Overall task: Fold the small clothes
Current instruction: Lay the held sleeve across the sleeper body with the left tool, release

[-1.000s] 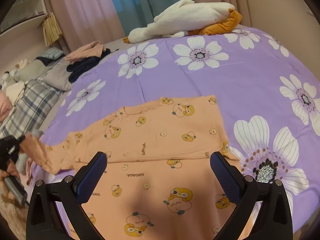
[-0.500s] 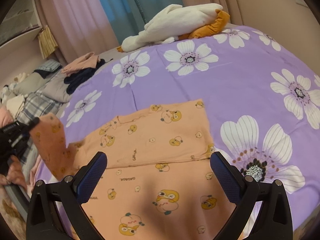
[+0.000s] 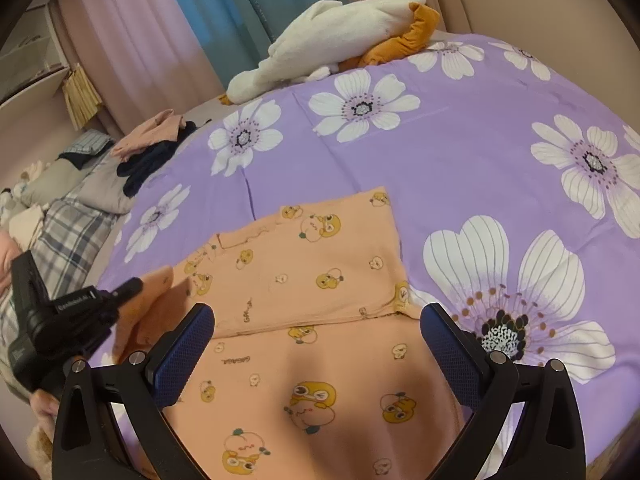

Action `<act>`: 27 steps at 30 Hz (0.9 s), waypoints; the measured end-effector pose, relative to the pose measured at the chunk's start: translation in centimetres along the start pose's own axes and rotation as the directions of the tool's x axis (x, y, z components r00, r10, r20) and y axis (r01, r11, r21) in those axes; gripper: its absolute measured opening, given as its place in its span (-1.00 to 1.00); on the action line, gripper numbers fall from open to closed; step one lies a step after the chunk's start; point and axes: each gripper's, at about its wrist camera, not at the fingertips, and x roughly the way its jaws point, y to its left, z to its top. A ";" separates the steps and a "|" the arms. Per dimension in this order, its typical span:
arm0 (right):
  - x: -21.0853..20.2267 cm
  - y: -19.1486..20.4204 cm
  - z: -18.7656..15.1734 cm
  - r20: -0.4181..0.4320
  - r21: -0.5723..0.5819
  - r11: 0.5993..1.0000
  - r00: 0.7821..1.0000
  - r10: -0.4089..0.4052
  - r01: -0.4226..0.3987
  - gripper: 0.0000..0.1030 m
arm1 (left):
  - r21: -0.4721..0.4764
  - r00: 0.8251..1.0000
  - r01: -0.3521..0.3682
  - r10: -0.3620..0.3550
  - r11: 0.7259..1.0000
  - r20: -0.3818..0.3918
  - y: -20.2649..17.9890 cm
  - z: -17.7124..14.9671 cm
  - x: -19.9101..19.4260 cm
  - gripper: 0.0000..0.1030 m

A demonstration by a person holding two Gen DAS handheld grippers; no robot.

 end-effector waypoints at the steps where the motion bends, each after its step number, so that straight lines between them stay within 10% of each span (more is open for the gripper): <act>1: 0.1 -0.1 0.0 -0.002 0.003 1.000 1.000 0.002 -0.002 0.98 | -0.002 1.000 -0.003 0.003 1.000 -0.008 0.1 -0.2 0.3 -0.96; 12: 0.4 -0.5 -0.2 -0.027 0.019 1.000 1.000 0.011 -0.011 0.98 | 0.056 0.975 -0.119 0.127 0.991 -0.180 1.8 -2.2 4.0 -0.64; 16: 0.3 -0.2 -0.2 -0.026 0.004 1.000 1.000 0.010 -0.010 0.98 | 0.037 0.989 -0.086 0.090 0.996 -0.119 2.4 -1.5 0.3 0.34; 22: 0.9 1.2 -0.2 -0.048 -0.016 0.999 0.998 0.034 -0.035 0.98 | -0.044 0.992 -0.119 0.120 0.992 0.022 6.4 -0.1 -7.8 0.42; 27: 2.4 4.5 -0.4 -0.099 -0.091 0.992 0.992 0.078 -0.087 0.98 | -0.130 0.946 -0.307 0.318 0.943 0.067 11.8 -1.2 -12.5 0.42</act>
